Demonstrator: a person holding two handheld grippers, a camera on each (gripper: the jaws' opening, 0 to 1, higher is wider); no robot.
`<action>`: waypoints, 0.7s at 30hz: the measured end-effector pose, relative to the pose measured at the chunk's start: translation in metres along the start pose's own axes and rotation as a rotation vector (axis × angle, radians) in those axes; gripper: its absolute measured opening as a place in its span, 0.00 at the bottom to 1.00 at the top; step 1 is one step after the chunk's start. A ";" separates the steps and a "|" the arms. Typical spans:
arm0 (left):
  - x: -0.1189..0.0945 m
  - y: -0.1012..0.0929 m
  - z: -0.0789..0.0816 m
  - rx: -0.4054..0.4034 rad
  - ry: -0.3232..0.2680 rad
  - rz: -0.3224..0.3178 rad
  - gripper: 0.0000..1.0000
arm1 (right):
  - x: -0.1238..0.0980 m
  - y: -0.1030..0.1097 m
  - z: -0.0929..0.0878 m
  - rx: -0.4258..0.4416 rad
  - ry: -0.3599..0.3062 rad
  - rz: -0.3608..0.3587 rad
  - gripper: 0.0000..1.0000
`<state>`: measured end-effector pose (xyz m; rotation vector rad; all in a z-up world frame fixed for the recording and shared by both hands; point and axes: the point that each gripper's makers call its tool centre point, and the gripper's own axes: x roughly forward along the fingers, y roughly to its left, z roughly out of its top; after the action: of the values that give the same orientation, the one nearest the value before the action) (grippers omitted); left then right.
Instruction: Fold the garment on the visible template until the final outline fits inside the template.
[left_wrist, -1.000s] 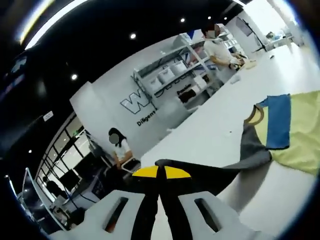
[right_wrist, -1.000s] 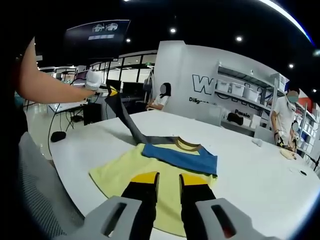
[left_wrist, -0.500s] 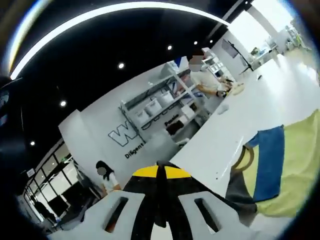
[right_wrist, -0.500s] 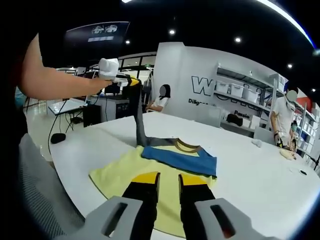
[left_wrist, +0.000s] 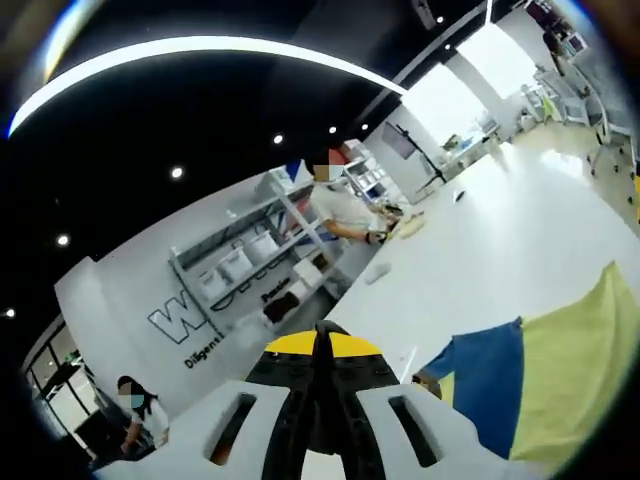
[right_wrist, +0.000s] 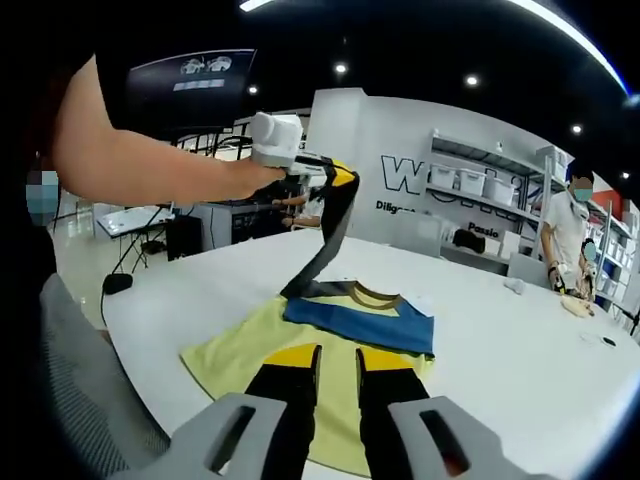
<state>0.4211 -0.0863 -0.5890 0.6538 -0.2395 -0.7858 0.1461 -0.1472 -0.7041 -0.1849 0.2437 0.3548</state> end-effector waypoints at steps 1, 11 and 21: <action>0.009 -0.011 -0.003 0.004 0.004 -0.028 0.00 | 0.000 0.001 0.000 0.001 0.002 0.003 0.09; 0.052 -0.096 -0.026 -0.027 0.050 -0.178 0.00 | 0.001 0.002 -0.002 0.005 0.011 0.011 0.09; 0.073 -0.156 -0.056 -0.033 0.112 -0.277 0.00 | 0.002 0.002 -0.004 0.006 0.020 0.013 0.09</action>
<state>0.4059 -0.1953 -0.7334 0.7058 -0.0328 -1.0126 0.1461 -0.1456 -0.7088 -0.1806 0.2654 0.3657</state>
